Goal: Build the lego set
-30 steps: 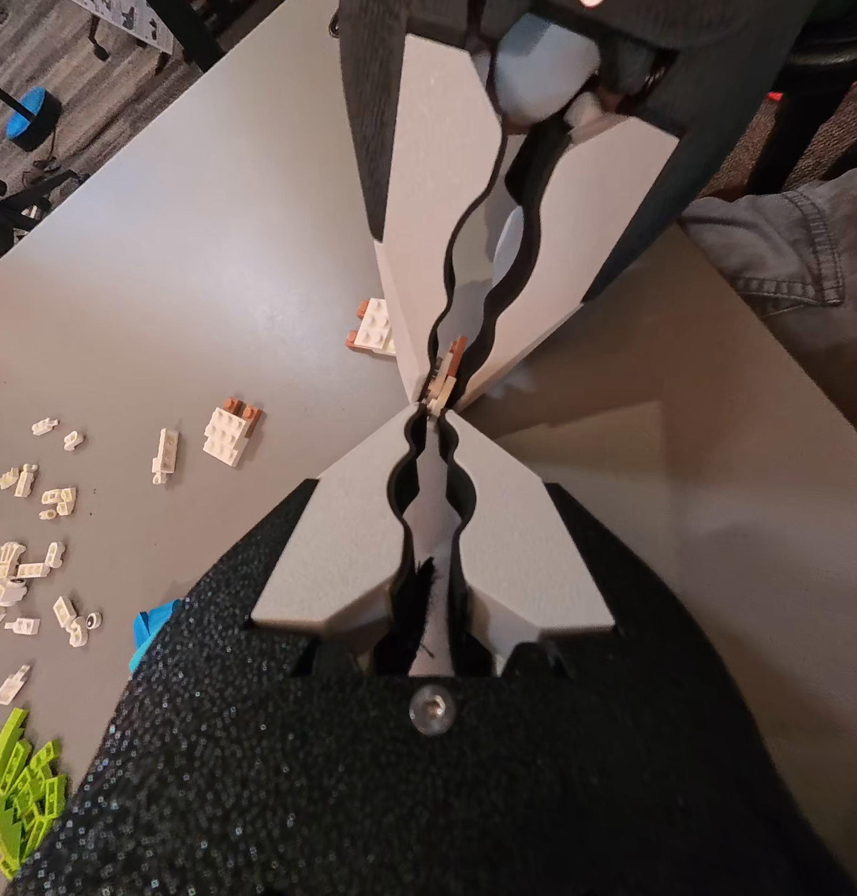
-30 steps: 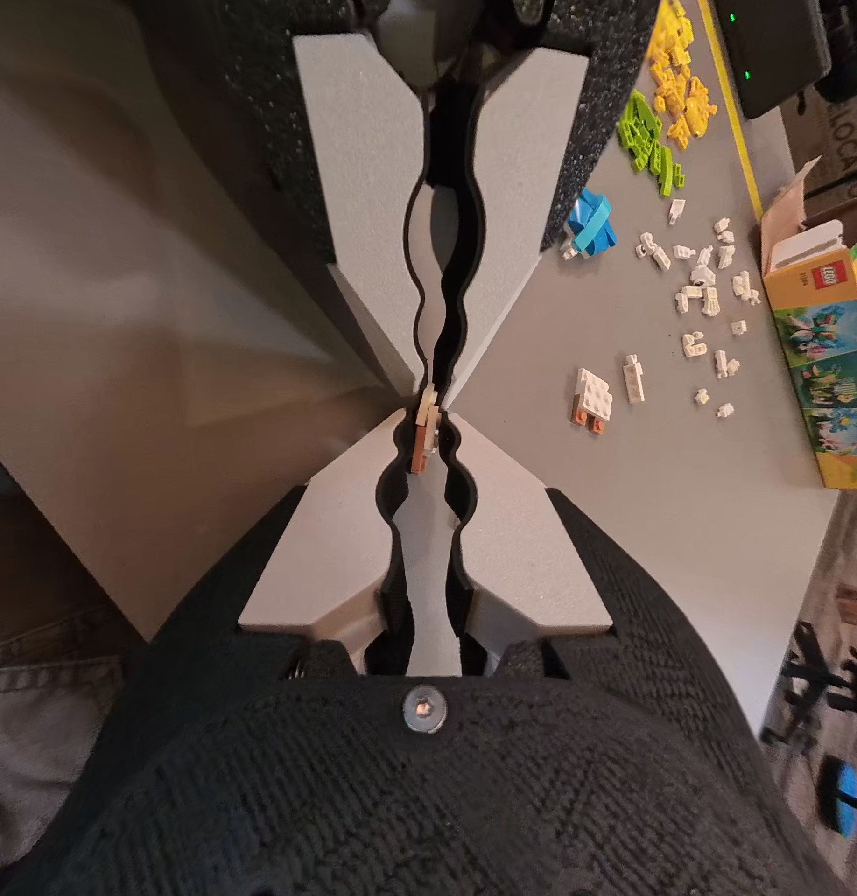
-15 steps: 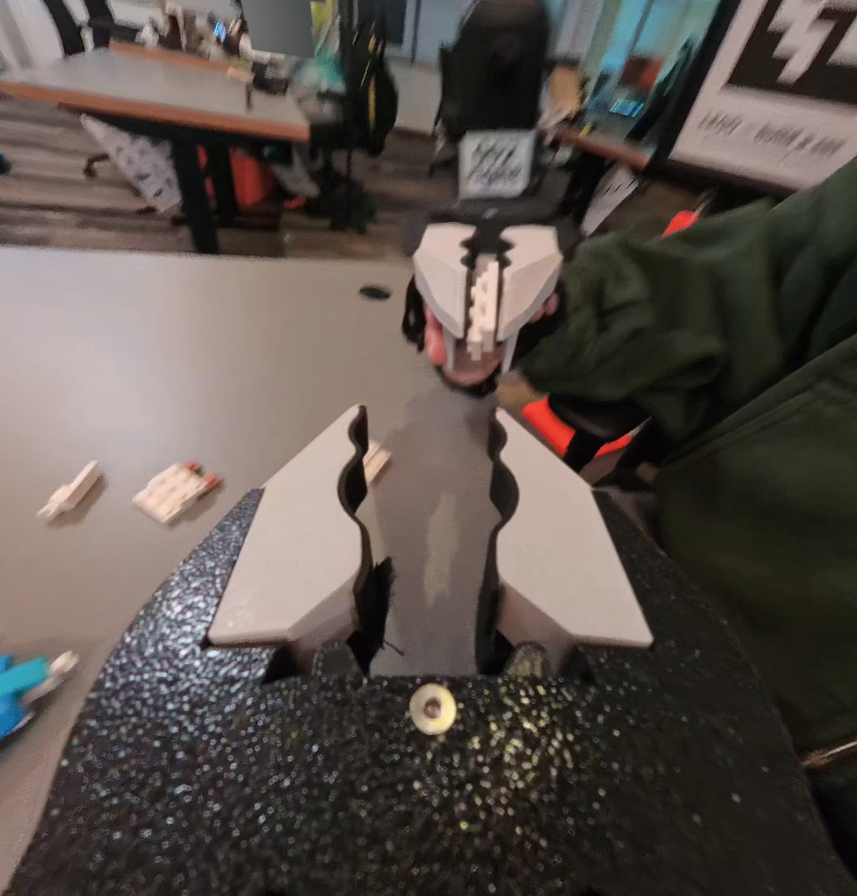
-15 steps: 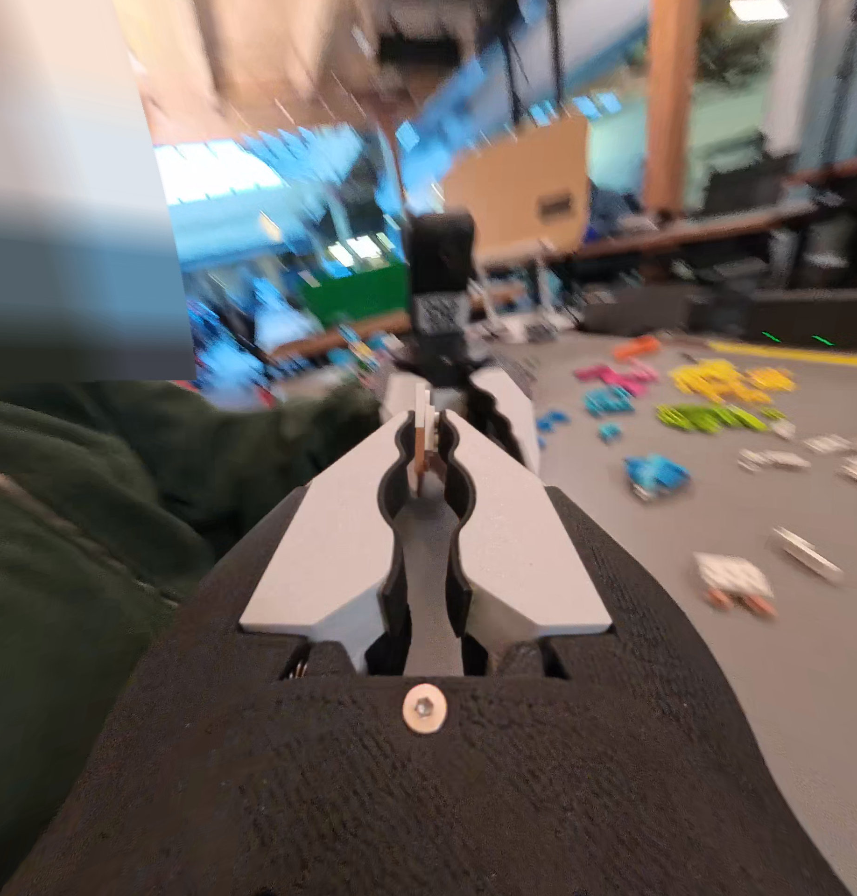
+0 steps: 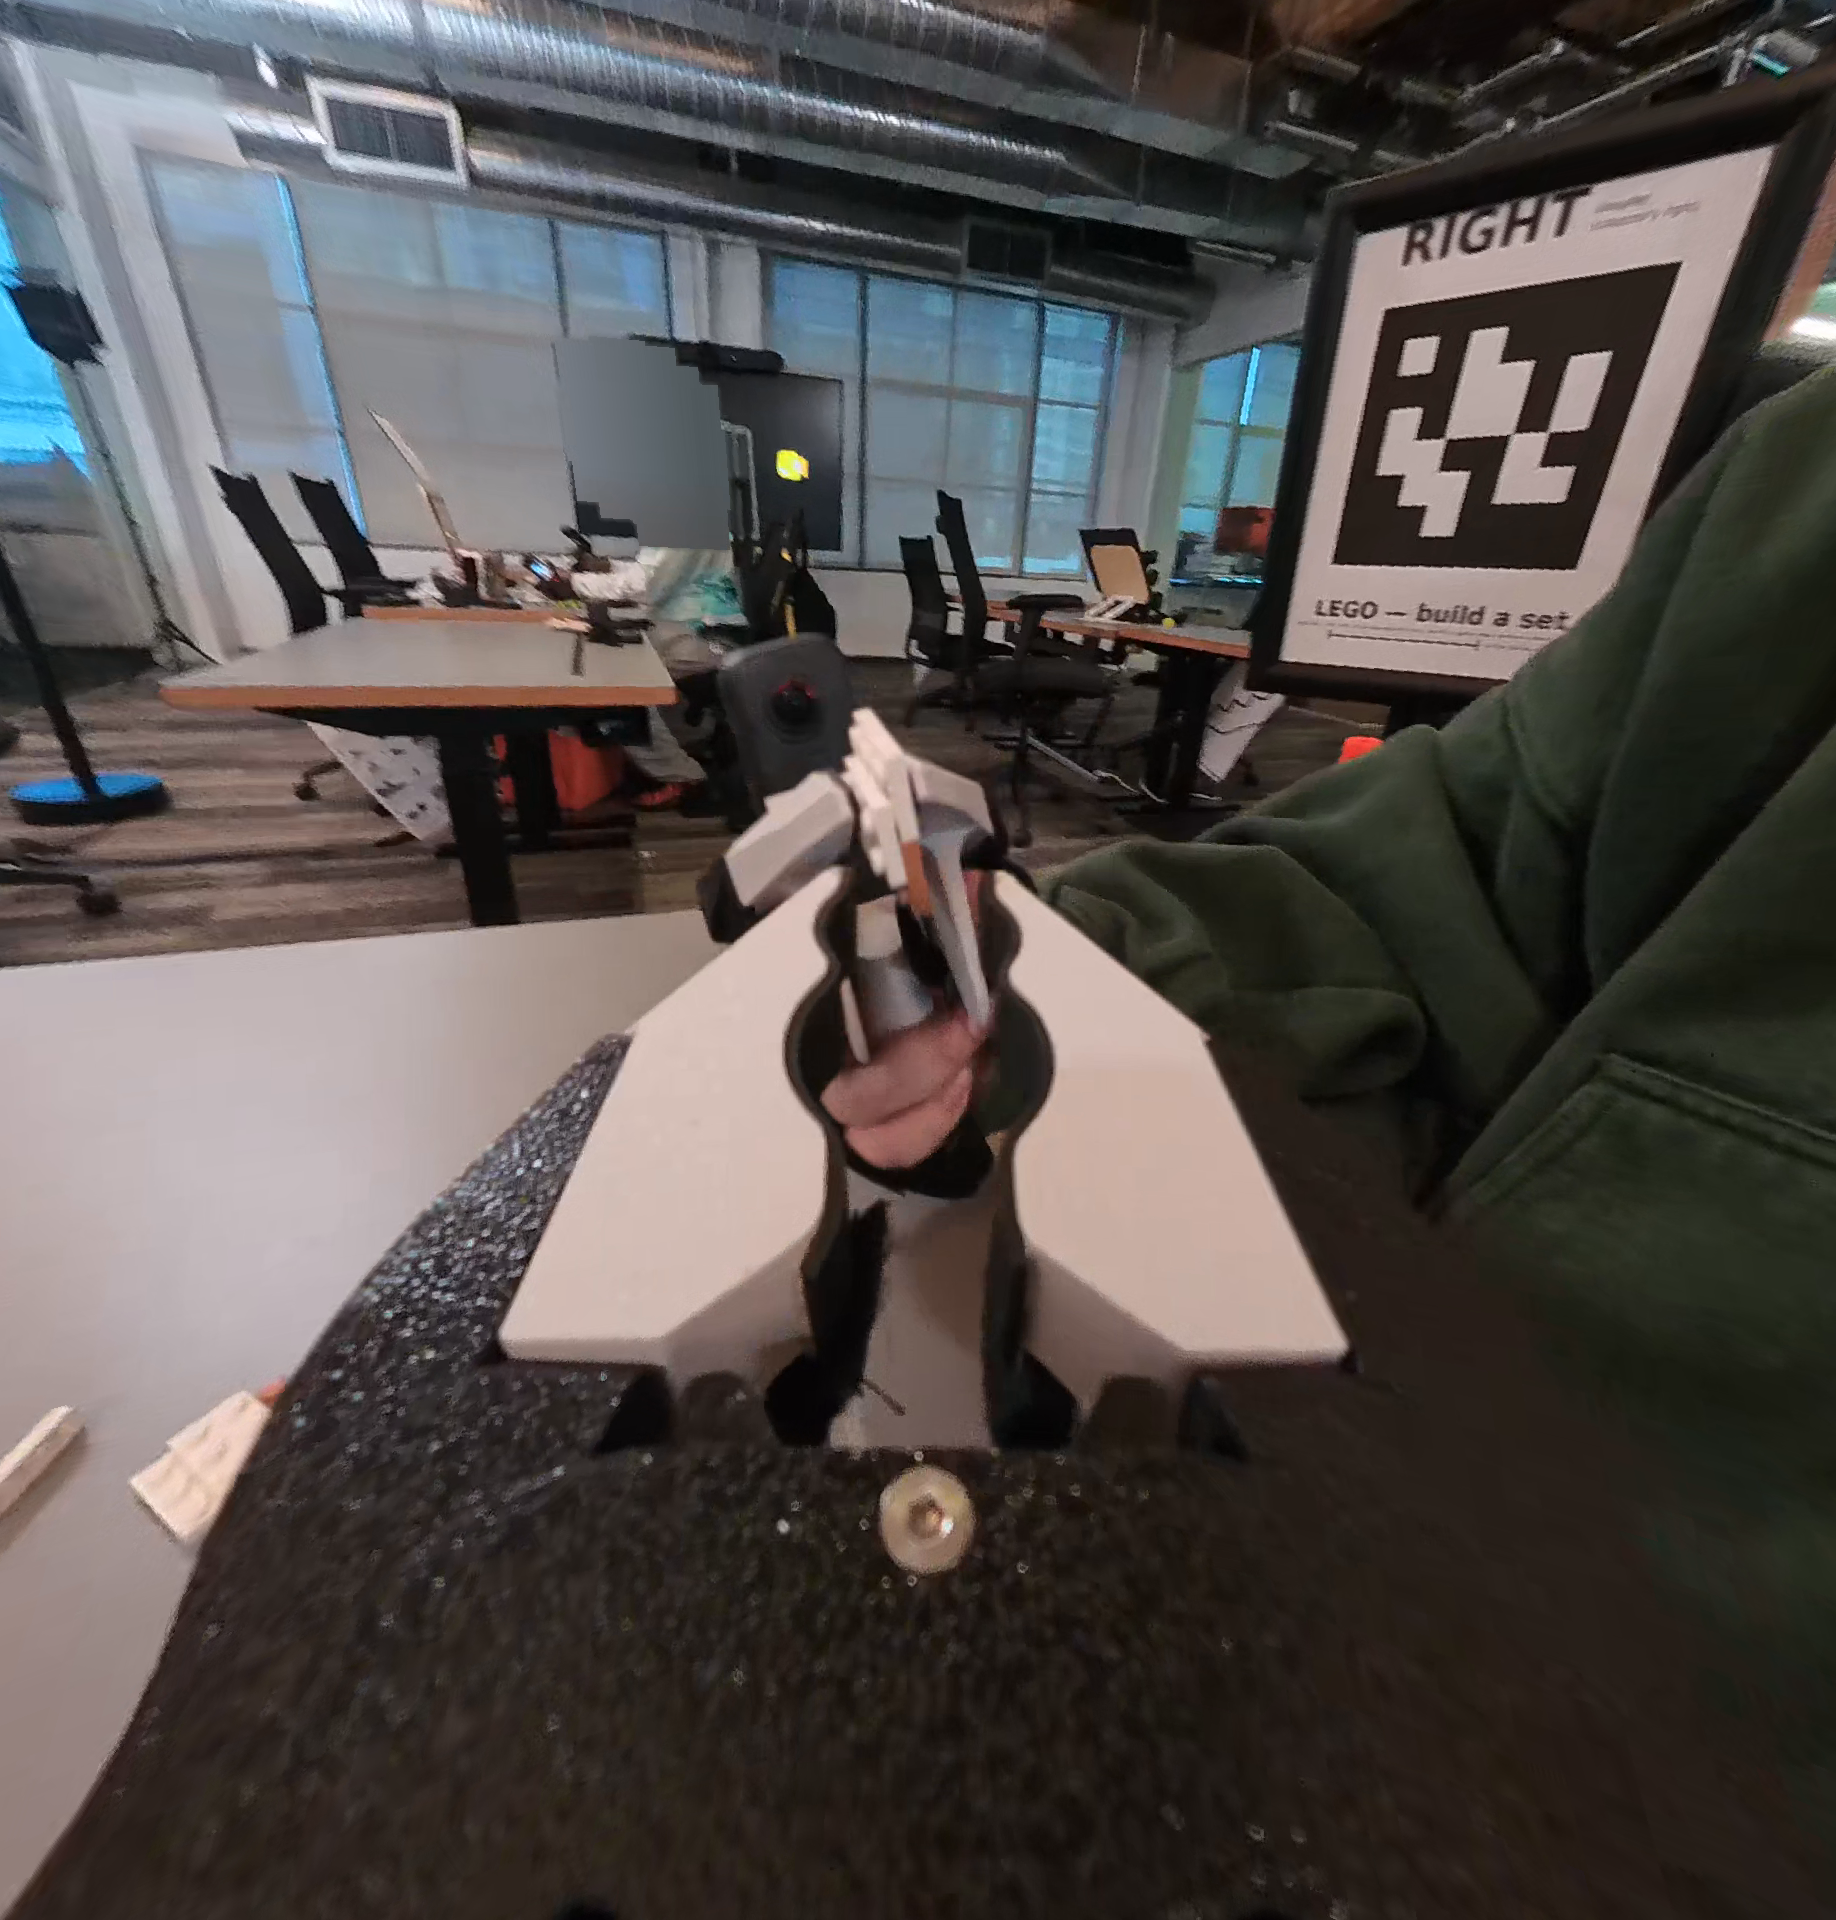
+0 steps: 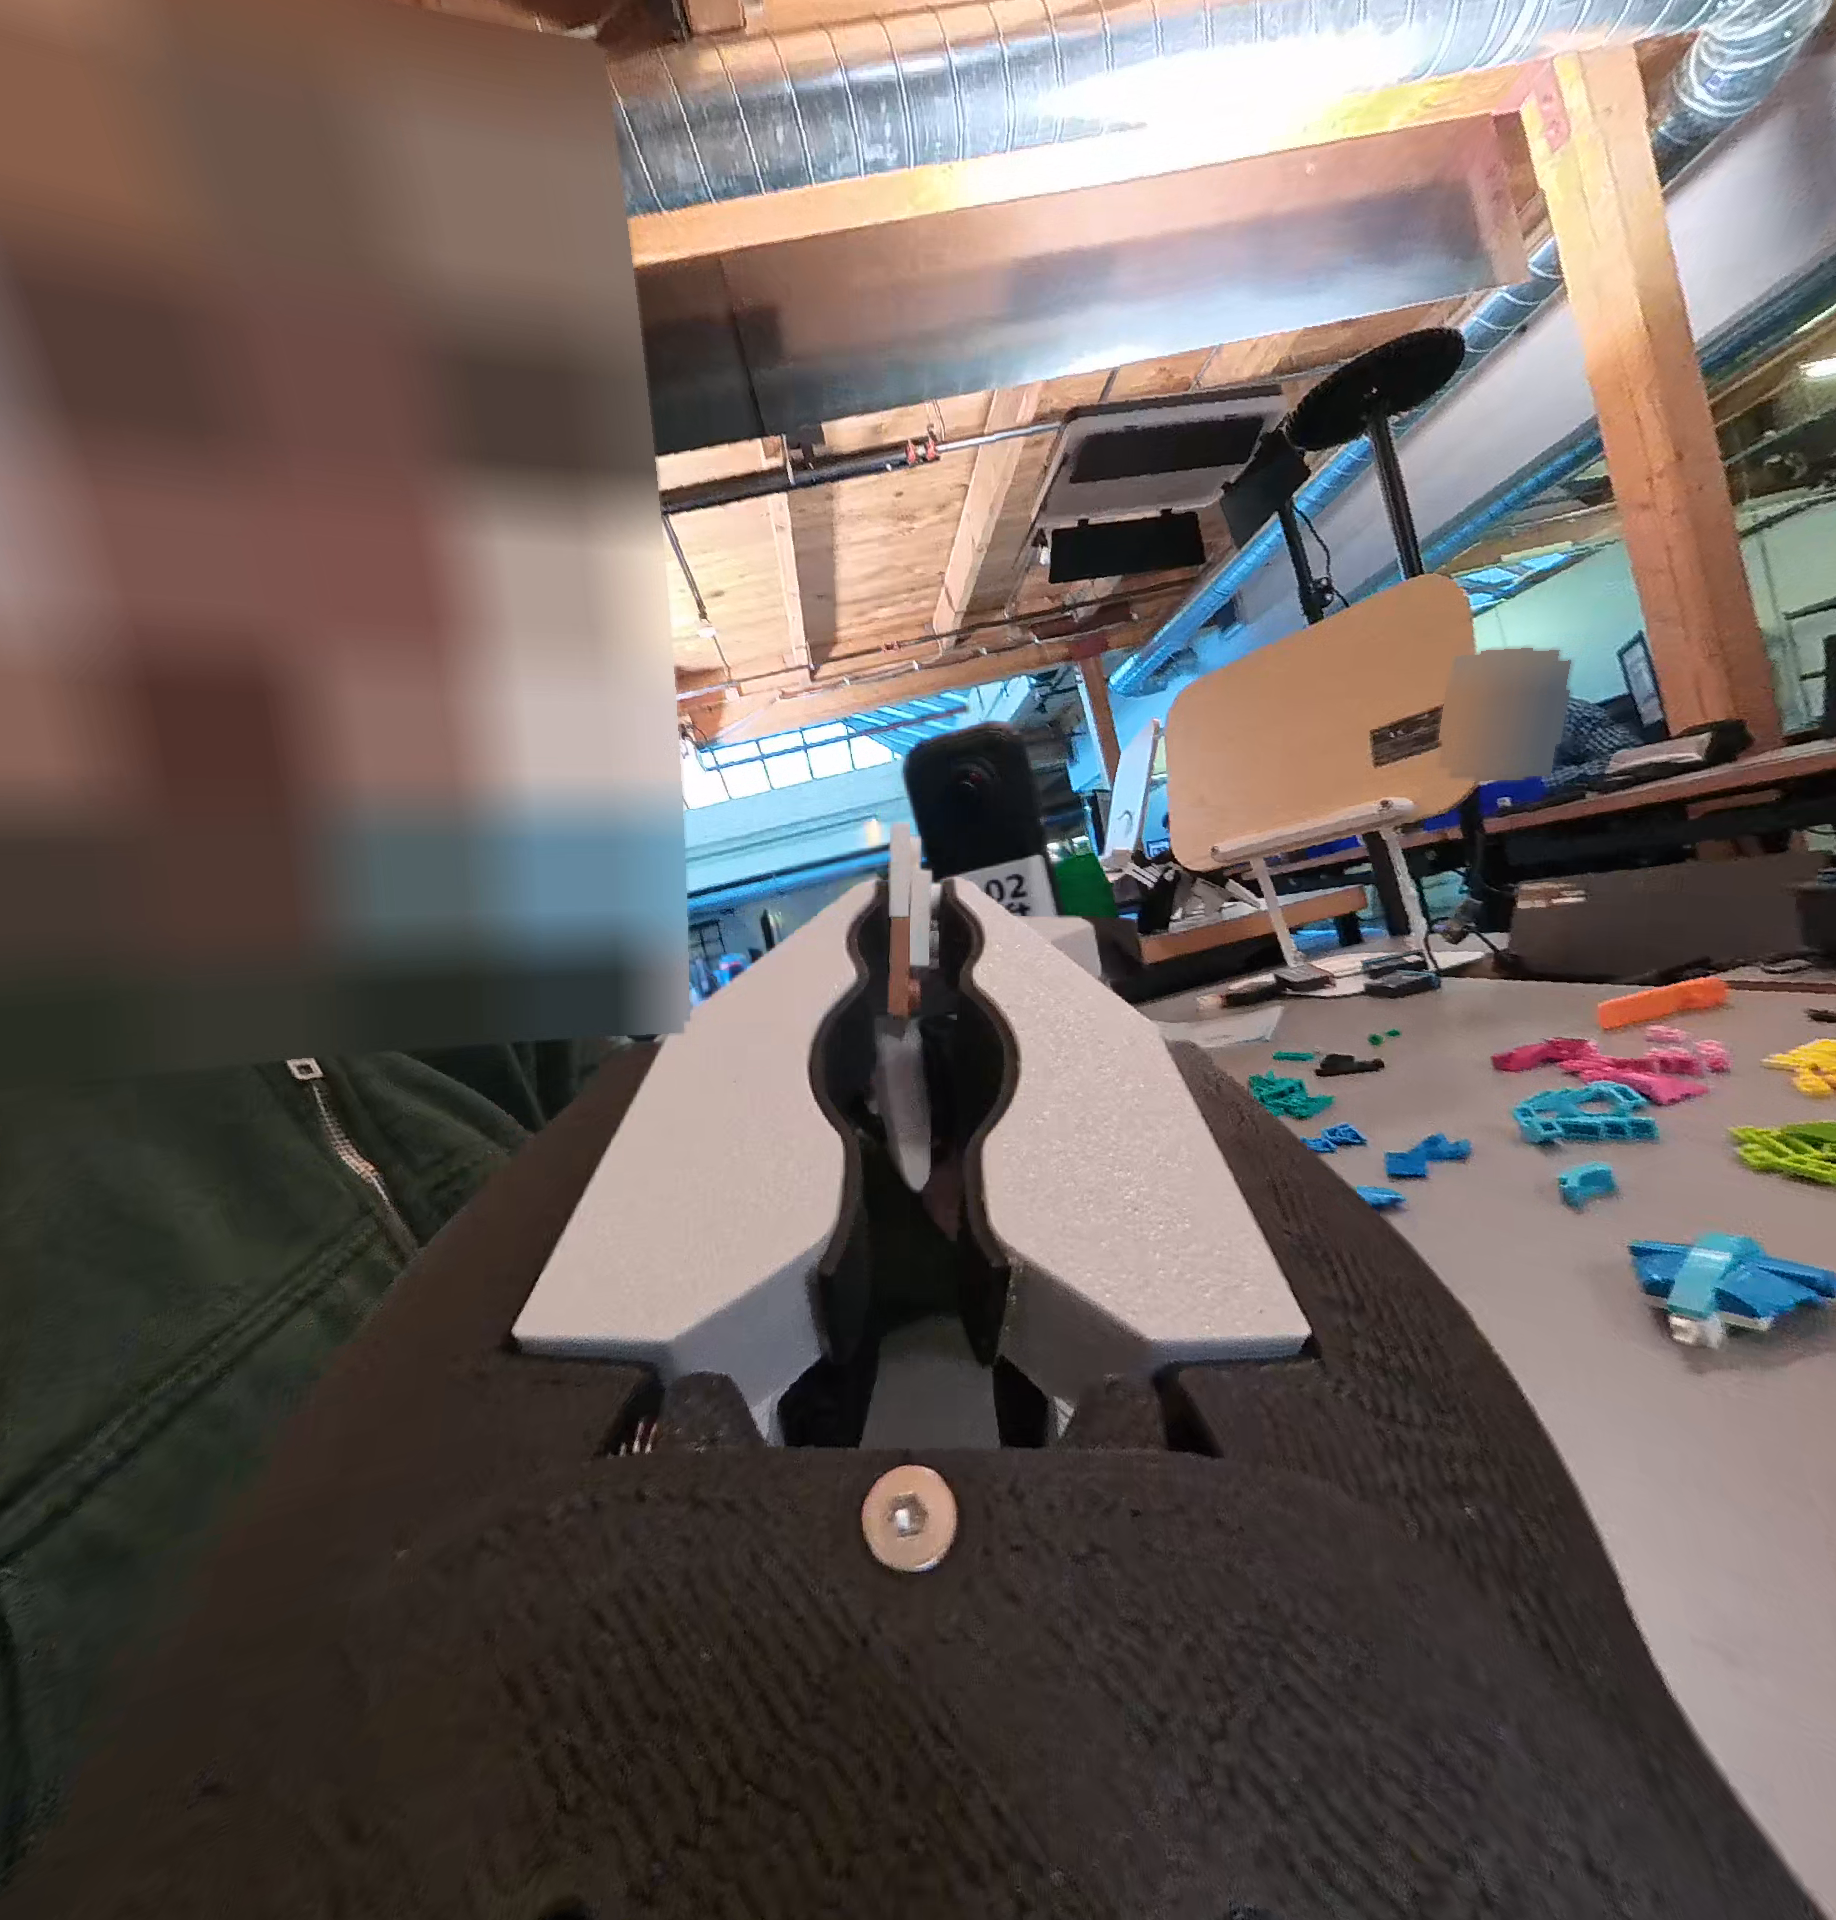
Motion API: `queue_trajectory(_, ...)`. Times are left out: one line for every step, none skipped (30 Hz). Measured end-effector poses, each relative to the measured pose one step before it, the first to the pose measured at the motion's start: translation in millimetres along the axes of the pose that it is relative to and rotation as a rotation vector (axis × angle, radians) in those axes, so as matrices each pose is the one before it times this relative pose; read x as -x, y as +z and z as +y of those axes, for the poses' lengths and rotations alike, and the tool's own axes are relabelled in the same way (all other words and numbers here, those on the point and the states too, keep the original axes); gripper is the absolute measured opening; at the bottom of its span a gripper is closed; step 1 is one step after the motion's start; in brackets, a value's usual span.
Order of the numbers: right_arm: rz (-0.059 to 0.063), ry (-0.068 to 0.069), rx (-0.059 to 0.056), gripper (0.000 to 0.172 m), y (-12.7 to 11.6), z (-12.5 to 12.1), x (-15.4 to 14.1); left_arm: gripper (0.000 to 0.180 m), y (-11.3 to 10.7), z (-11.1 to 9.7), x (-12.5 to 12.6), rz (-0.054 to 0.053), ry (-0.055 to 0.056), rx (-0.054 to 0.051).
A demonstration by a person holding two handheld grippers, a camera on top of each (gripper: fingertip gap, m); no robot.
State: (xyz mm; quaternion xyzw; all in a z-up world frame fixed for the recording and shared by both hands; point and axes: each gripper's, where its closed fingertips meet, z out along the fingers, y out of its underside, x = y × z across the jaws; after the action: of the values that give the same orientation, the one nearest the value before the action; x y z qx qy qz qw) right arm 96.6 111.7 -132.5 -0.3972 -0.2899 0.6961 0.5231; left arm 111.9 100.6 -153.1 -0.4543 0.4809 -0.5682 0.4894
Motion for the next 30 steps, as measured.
queue_trajectory(0.0048, -0.0141, 0.0117, 0.008, 0.89, 1.53, 0.04, 0.017, -0.87, -1.92, 1.33, -0.0190, 0.0211, -0.0107)
queue_trajectory(0.0046, -0.0127, 0.0108, 0.008, 0.66, 1.56, -0.18, 0.013, -1.04, -1.29, 1.32, -0.0138, 0.0190, -0.0052)
queue_trajectory(0.0036, -0.0119, 0.0084, 0.008, 0.48, 1.21, 0.01, 0.008, -1.05, -0.72, 0.83, -0.0071, 0.0134, -0.0018)
queue_trajectory(0.0023, -0.0071, 0.0035, 0.008, 0.41, 0.74, 0.06, 0.008, -0.68, -0.15, -0.26, 0.0023, 0.0057, 0.0003)
queue_trajectory(0.0015, -0.0028, 0.0010, 0.008, 0.06, 0.16, -0.20, 0.008, -0.21, 0.13, 0.00, 0.0026, -0.0045, -0.0010)
queue_trajectory(0.0025, -0.0045, 0.0026, 0.008, -0.18, 0.22, -0.32, 0.007, -0.03, 0.19, 0.29, 0.0022, -0.0070, -0.0014)
queue_trajectory(0.0033, -0.0068, 0.0045, 0.008, -0.28, 0.47, -0.28, 0.007, -0.12, 0.55, 0.21, 0.0016, -0.0038, -0.0002)
queue_trajectory(0.0023, -0.0060, 0.0058, 0.008, -0.27, 0.47, -0.05, 0.007, 0.02, 0.53, 0.25, 0.0023, -0.0050, 0.0009)
queue_trajectory(0.0020, -0.0050, 0.0049, 0.008, -0.26, 0.43, 0.05, 0.007, -0.01, 0.56, -0.16, 0.0059, -0.0094, 0.0005)
queue_trajectory(0.0018, -0.0042, 0.0028, 0.008, -0.16, 0.21, 0.11, 0.007, 0.05, 0.28, -0.01, 0.0059, -0.0115, -0.0006)
queue_trajectory(0.0013, -0.0019, 0.0031, 0.008, 0.04, 0.22, 0.15, 0.007, -0.15, 0.32, 0.21, 0.0045, -0.0094, 0.0013)
queue_trajectory(0.0009, 0.0000, 0.0056, 0.008, 0.09, 0.75, 0.10, 0.007, -0.23, 0.75, 0.21, 0.0030, -0.0027, 0.0068)
queue_trajectory(0.0036, -0.0016, 0.0070, 0.008, 0.04, 0.85, -0.37, 0.007, -0.40, 1.20, 0.61, -0.0014, 0.0071, 0.0125)
queue_trajectory(0.0051, -0.0046, 0.0090, 0.009, -0.20, 0.90, -0.54, 0.006, -0.47, 1.57, 0.79, -0.0065, 0.0176, 0.0149)
queue_trajectory(0.0059, -0.0054, 0.0116, 0.012, -0.45, 0.69, -0.59, 0.006, -0.62, 1.76, 0.84, -0.0065, 0.0225, 0.0172)
queue_trajectory(0.0098, -0.0061, 0.0087, 0.018, -1.21, -0.75, -1.21, 0.006, -0.92, 2.18, 0.89, -0.0045, 0.0199, 0.0205)
queue_trajectory(0.0128, -0.0100, 0.0094, 0.020, -2.09, -1.52, -1.49, 0.006, -1.37, 2.26, 0.87, -0.0020, 0.0204, 0.0222)
queue_trajectory(0.0117, -0.0162, 0.0187, 0.019, -2.55, -0.50, -1.05, 0.006, -1.61, 1.86, 1.35, -0.0052, 0.0226, 0.0183)
queue_trajectory(0.0118, -0.0206, 0.0305, 0.018, -2.54, 1.43, -0.84, 0.006, -1.79, 1.25, 1.39, -0.0038, 0.0153, 0.0130)
queue_trajectory(0.0116, -0.0241, 0.0395, 0.018, -2.18, 3.25, -0.74, 0.006, -1.40, 1.36, 0.61, 0.0011, 0.0121, 0.0128)
queue_trajectory(0.0083, -0.0261, 0.0387, 0.017, -1.41, 3.71, -0.11, 0.006, -1.18, 2.11, 0.64, -0.0019, 0.0189, 0.0173)
queue_trajectory(0.0048, -0.0247, 0.0305, 0.017, -0.67, 2.77, 0.75, 0.006, -0.66, 3.54, 0.11, -0.0005, 0.0244, 0.0272)
queue_trajectory(0.0017, -0.0212, 0.0296, 0.017, 0.21, 2.84, 1.15, 0.006, -0.12, 3.56, -1.11, 0.0047, 0.0256, 0.0271)
queue_trajectory(-0.0017, -0.0185, 0.0344, 0.018, 0.89, 3.69, 1.45, 0.006, 0.22, 2.80, -1.37, 0.0051, 0.0222, 0.0200)
queue_trajectory(-0.0033, -0.0174, 0.0329, 0.017, 1.44, 4.03, 1.72, 0.006, 0.56, 2.11, -1.59, 0.0056, 0.0159, 0.0152)
queue_trajectory(-0.0028, -0.0155, 0.0302, 0.017, 1.75, 4.11, 1.55, 0.006, 0.67, 1.29, -1.92, 0.0088, 0.0127, 0.0081)
queue_trajectory(-0.0016, -0.0092, 0.0299, 0.013, 1.64, 4.40, 1.21, 0.006, 0.67, 1.05, -2.06, 0.0091, 0.0118, 0.0057)
queue_trajectory(-0.0010, -0.0062, 0.0210, 0.009, 0.75, 2.77, 0.84, 0.006, 0.59, 1.78, -3.54, 0.0194, 0.0128, 0.0100)
queue_trajectory(-0.0015, -0.0057, 0.0135, 0.009, -0.22, 0.85, 0.56, 0.006, 0.42, 0.33, -1.21, 0.0047, 0.0065, 0.0017)
queue_trajectory(0.0015, -0.0117, 0.0167, 0.008, -0.18, 0.80, 0.43, 0.006, 0.44, 0.39, -1.09, 0.0064, -0.0012, 0.0037)
